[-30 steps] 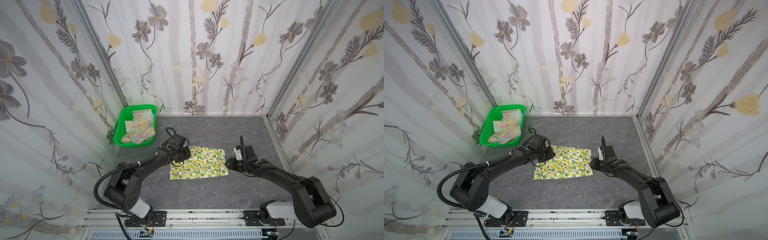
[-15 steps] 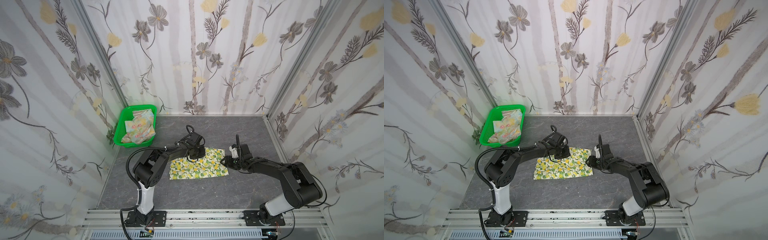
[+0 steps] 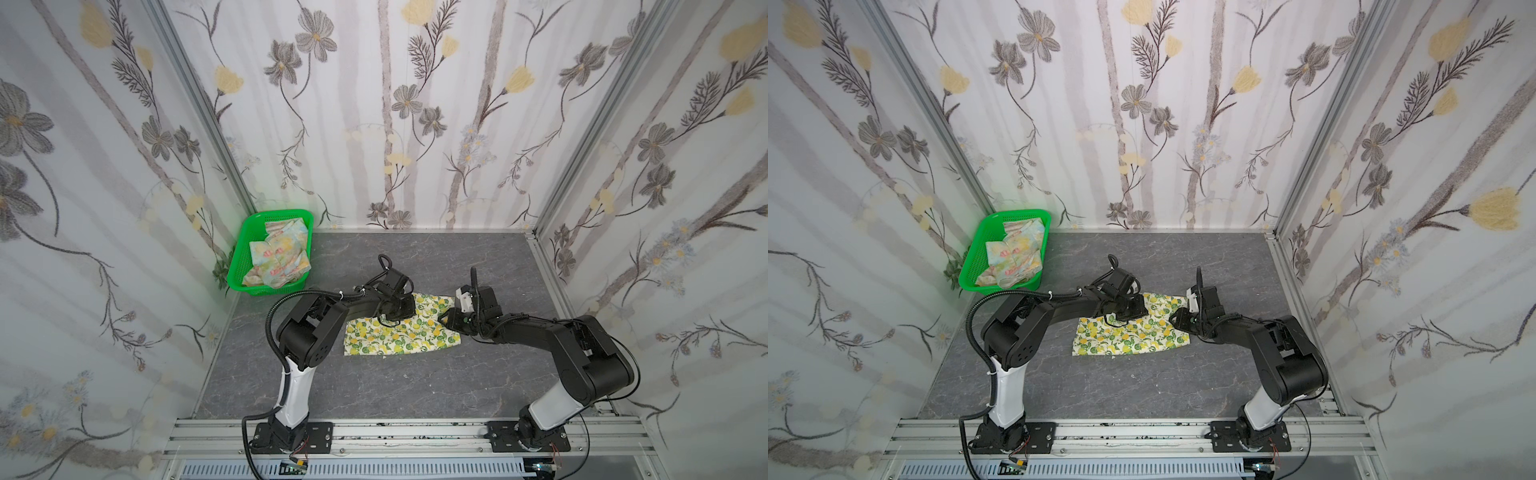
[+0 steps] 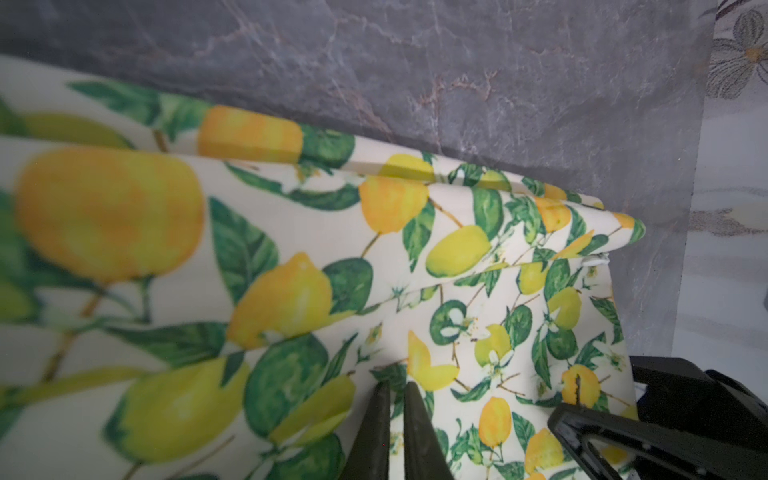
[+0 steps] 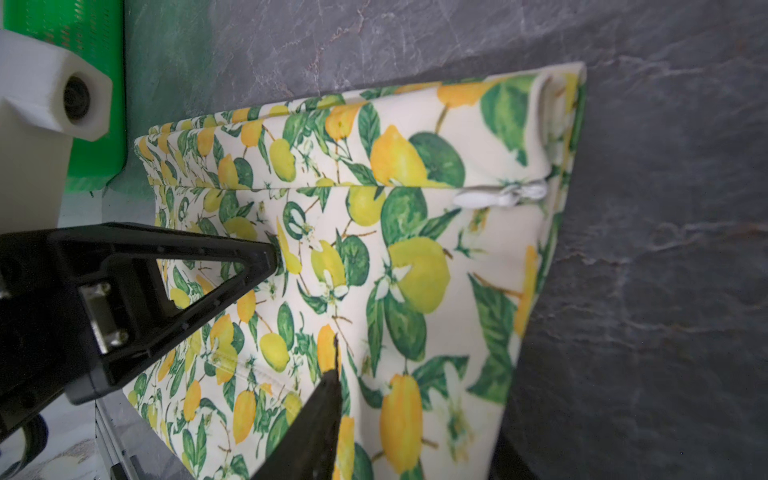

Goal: Fold and stack the skirts
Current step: 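Grasp the skirt's far edge with both grippers and fold it toward the robot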

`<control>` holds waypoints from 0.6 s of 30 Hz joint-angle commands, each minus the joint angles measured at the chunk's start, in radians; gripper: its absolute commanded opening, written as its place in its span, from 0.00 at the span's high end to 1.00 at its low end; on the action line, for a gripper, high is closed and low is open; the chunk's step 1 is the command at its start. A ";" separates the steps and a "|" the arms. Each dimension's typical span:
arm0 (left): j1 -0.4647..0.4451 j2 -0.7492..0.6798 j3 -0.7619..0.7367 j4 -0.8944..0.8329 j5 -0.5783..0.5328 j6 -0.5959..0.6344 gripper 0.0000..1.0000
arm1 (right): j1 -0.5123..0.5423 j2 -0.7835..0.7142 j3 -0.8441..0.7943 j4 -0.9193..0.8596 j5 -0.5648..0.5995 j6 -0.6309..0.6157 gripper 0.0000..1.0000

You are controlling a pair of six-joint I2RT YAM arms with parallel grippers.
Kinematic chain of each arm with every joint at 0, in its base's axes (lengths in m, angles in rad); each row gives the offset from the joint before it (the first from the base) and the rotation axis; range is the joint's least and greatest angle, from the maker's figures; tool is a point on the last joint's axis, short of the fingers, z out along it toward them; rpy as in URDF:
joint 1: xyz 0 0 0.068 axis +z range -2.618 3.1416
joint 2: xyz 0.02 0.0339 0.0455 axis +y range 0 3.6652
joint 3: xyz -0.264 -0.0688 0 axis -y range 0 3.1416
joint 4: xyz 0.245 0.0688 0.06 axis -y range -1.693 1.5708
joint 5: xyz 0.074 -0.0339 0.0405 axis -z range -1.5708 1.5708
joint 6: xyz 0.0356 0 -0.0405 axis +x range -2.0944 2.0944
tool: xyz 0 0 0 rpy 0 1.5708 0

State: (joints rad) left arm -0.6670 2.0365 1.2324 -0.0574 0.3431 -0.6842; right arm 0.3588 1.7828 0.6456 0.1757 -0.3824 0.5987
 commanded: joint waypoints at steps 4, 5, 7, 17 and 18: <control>-0.003 -0.006 -0.019 -0.062 -0.017 0.002 0.88 | 0.000 -0.025 0.016 -0.122 0.098 0.007 0.80; -0.002 -0.010 -0.020 -0.062 -0.020 0.002 0.88 | 0.000 -0.033 0.025 -0.138 0.108 0.001 0.86; 0.001 -0.026 -0.023 -0.062 -0.028 0.005 0.88 | 0.000 -0.045 0.043 -0.170 0.131 -0.010 0.95; 0.055 -0.164 -0.114 -0.062 -0.064 0.018 0.88 | -0.002 -0.116 0.100 -0.323 0.200 -0.067 1.00; 0.055 -0.178 -0.128 -0.062 -0.068 0.021 0.88 | -0.001 -0.128 0.100 -0.342 0.214 -0.073 1.00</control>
State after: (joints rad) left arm -0.6136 1.8874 1.1301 -0.1059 0.2958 -0.6800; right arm 0.3576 1.6783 0.7349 -0.1093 -0.2272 0.5552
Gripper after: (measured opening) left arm 0.116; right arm 0.064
